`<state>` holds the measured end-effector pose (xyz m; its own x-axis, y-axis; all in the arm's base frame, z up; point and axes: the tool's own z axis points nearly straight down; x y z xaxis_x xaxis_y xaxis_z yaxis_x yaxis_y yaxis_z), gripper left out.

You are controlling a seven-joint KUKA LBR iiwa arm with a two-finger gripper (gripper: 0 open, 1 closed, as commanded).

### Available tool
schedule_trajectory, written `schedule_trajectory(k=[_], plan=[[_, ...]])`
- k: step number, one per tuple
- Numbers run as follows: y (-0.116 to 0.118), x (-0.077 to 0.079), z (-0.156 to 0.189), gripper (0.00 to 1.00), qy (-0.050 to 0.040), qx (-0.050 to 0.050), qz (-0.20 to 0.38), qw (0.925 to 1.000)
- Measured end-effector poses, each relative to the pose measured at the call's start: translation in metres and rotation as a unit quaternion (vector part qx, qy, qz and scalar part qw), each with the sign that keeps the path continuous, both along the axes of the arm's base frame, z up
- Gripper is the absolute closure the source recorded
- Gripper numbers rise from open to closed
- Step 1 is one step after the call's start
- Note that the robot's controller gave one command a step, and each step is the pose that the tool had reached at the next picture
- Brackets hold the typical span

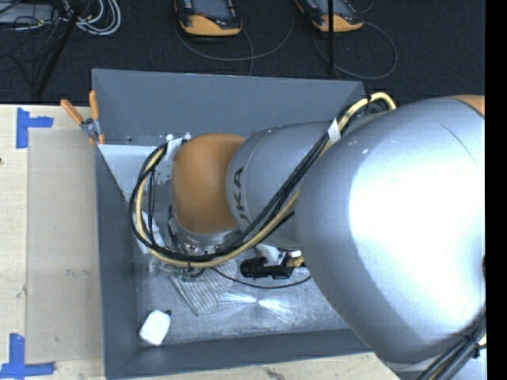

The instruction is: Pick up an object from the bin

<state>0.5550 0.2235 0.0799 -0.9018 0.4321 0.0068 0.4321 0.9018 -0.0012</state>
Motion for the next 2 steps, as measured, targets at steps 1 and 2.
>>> schedule_trajectory(k=[1, 2], plan=[[-0.002, -0.002, 0.018, 1.0, 0.0017, -0.002, 0.0, 1.0], [-0.002, 0.0, 0.039, 1.0, -0.0011, -0.001, 0.0, 1.0]])
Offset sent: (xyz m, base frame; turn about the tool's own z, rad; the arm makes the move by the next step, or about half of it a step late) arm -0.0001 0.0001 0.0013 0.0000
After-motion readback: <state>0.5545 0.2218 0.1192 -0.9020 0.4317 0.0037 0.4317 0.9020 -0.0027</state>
